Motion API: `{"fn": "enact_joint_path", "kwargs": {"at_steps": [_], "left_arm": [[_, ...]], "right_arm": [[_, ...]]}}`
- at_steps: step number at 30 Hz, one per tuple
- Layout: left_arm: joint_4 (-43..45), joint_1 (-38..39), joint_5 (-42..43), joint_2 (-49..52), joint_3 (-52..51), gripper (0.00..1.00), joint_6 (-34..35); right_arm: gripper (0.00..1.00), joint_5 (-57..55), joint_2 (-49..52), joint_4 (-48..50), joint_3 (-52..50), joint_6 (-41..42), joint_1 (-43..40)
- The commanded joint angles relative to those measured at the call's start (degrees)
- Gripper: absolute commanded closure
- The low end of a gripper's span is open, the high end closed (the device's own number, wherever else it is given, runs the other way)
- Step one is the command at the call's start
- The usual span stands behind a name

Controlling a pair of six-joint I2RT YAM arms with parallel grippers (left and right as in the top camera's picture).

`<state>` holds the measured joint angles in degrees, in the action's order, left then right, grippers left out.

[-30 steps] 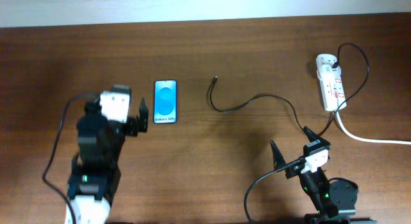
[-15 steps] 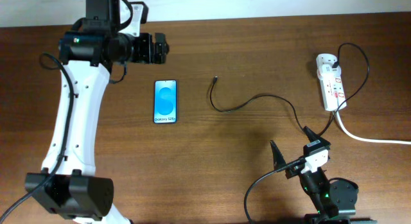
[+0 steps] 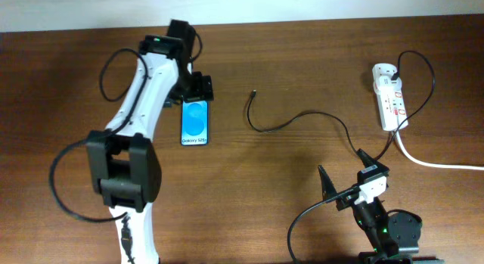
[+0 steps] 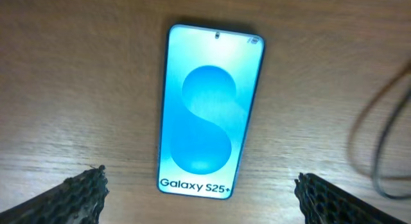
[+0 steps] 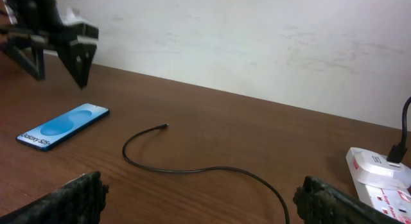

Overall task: Plug charger to phone and switch on socket
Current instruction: 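Move the left gripper over the blue phone and lower onto it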

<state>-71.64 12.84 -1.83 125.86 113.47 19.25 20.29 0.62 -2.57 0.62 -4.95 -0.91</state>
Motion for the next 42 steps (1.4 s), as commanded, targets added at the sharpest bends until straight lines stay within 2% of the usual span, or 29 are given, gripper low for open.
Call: {"fn": "enact_joint_path", "kwargs": {"at_steps": [1, 6, 11, 15, 21, 23, 26, 28, 32, 42], "left_arm": [[-0.5, 1.3, -3.0, 3.0, -0.1, 0.01, 2.4], [-0.2, 1.7, -3.1, 8.7, -0.2, 0.01, 3.7], [0.5, 1.7, -3.2, 9.8, -0.2, 0.01, 3.0], [0.6, 1.7, -3.2, 11.3, -0.2, 0.01, -4.3], [1.8, 1.7, -2.6, 14.1, -0.2, 0.01, -6.1], [2.6, 1.7, 1.3, 14.1, -0.2, 0.01, -7.6], [3.4, 1.7, 5.6, 14.1, -0.2, 0.01, -7.5], [3.4, 1.7, 5.7, 14.1, -0.2, 0.00, -6.7], [3.7, 1.7, 5.5, 14.1, -0.2, 0.01, 0.9], [4.3, 1.7, 4.2, 14.1, -0.2, 0.07, 1.1]], "right_arm": [[0.02, 0.5, -0.4, -0.2, -0.3, 0.1, 0.5], [0.02, 0.5, -0.4, -0.2, -0.3, 0.1, 0.5], [0.02, 0.5, -0.4, -0.2, -0.3, 0.1, 0.5], [0.02, 0.5, -0.4, -0.2, -0.3, 0.1, 0.5], [0.02, 0.5, -0.4, -0.2, -0.3, 0.1, 0.5], [0.02, 0.5, -0.4, -0.2, -0.3, 0.1, 0.5], [0.02, 0.5, -0.4, -0.2, -0.3, 0.1, 0.5], [0.02, 0.5, -0.4, -0.2, -0.3, 0.1, 0.5], [0.02, 0.5, -0.4, -0.2, -0.3, 0.1, 0.5], [0.02, 0.5, -0.4, -0.2, -0.3, 0.1, 0.5]]}}
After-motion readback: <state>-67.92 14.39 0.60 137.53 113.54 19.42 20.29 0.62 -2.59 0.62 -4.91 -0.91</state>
